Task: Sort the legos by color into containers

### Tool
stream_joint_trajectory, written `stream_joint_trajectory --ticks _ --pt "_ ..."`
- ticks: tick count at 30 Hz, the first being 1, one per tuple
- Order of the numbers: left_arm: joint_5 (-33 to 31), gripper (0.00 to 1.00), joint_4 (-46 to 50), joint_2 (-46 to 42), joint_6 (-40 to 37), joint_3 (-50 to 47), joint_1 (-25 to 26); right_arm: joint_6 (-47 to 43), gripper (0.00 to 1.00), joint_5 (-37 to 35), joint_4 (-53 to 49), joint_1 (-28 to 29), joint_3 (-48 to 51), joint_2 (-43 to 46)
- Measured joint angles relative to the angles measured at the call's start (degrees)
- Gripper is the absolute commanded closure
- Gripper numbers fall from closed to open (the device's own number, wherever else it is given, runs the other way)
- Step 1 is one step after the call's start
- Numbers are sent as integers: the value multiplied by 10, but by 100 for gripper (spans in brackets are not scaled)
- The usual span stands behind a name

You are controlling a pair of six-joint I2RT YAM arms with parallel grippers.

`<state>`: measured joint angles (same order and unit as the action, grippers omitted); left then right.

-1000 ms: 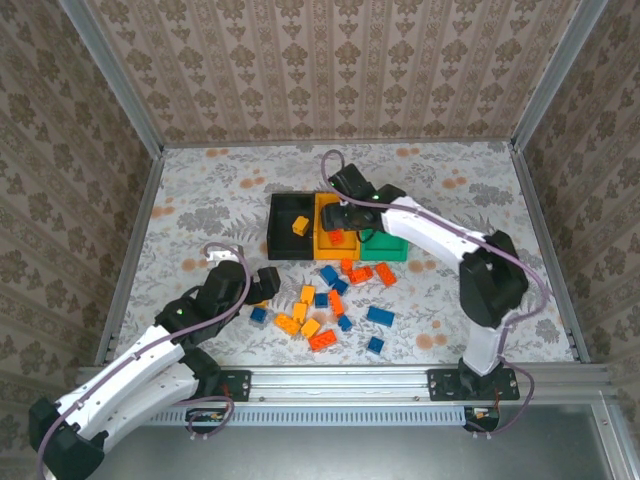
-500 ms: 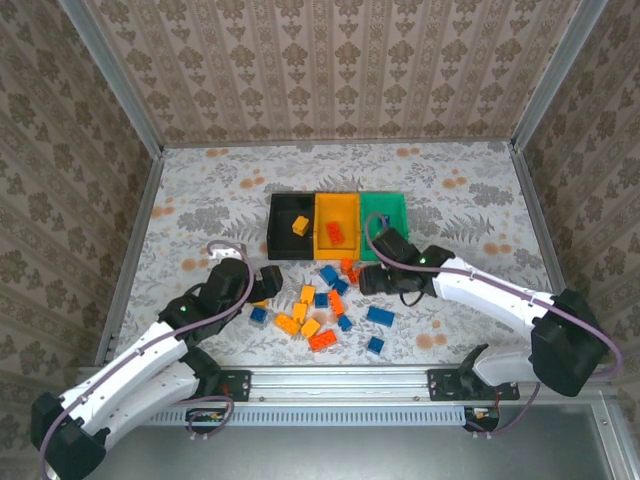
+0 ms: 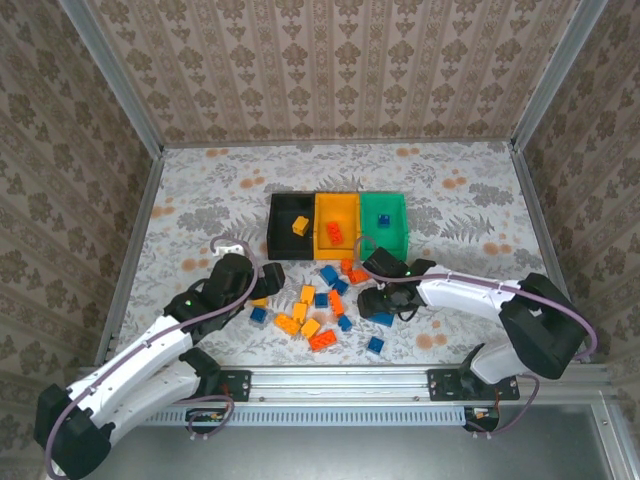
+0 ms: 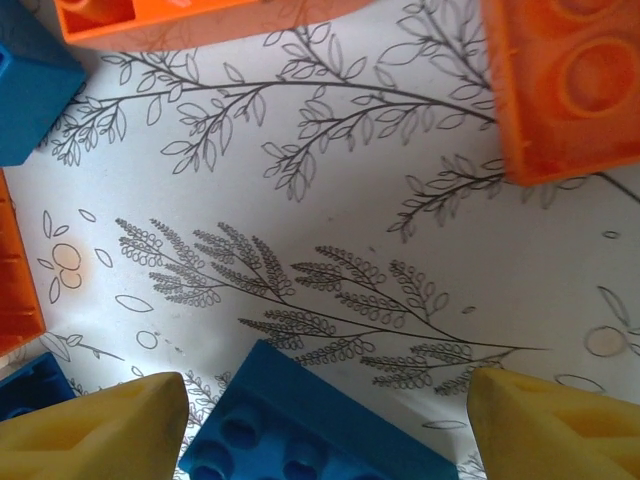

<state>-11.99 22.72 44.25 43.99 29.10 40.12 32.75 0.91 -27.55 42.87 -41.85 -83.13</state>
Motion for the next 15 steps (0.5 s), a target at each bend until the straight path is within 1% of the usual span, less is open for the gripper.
stream_joint_trajectory --ticks 5,9,15 --pt "3 0 -2 0 0 -6 -6 -10 32 12 -3 10 -3 -9" --pt "8 0 -4 0 0 -13 -12 -13 33 12 -19 28 -10 -9" --pt "16 0 -6 0 2 -14 -17 -12 38 4 -42 53 -27 -26"
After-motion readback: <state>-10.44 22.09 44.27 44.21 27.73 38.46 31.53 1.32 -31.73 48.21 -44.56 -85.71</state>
